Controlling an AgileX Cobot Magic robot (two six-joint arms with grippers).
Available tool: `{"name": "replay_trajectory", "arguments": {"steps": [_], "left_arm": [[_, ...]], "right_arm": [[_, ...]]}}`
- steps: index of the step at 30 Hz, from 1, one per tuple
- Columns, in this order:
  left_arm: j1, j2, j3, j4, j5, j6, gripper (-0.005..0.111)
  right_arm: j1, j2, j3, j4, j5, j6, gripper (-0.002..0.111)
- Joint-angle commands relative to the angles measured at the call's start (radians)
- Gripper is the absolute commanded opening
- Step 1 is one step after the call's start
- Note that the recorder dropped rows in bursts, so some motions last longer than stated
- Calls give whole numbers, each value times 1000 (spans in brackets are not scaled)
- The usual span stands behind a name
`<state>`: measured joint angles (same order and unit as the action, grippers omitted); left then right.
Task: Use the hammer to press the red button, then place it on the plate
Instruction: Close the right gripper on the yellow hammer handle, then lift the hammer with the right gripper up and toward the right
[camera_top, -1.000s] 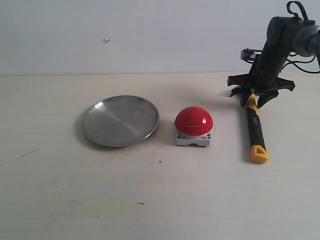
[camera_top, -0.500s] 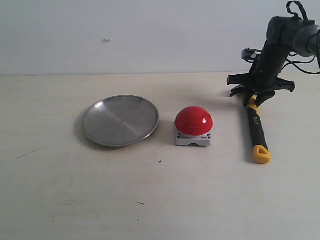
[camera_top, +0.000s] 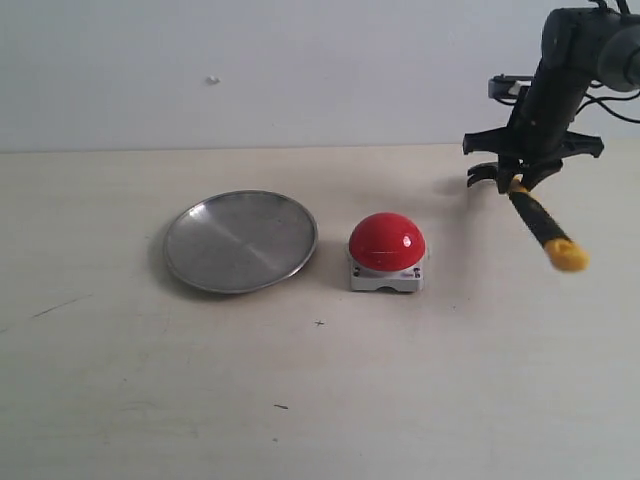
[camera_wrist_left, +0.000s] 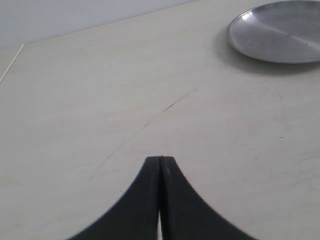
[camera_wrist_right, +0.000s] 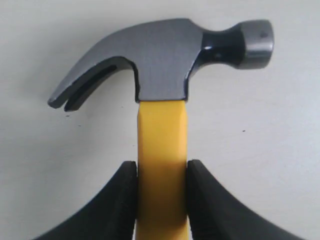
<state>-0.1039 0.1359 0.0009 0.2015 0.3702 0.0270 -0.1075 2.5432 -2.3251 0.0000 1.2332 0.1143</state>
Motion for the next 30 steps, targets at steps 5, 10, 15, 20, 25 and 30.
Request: {"name": "replay_trajectory", "arguments": {"steps": [5, 10, 15, 20, 25, 30], "left_arm": [[3, -8, -1, 5, -2, 3, 0], [3, -8, -1, 5, -2, 3, 0], [3, -8, -1, 5, -2, 3, 0], [3, -8, -1, 5, -2, 3, 0], [3, -8, -1, 5, -2, 3, 0], [3, -8, -1, 5, -2, 3, 0]], "right_arm": [[66, -102, -4, -33, -12, 2, 0], [102, -133, -4, -68, -12, 28, 0], [108, -174, -3, -88, -12, 71, 0], [144, -264, -3, -141, -51, 122, 0], [215, -327, -3, -347, -53, 233, 0], [256, -363, -3, -407, -47, 309, 0]]}}
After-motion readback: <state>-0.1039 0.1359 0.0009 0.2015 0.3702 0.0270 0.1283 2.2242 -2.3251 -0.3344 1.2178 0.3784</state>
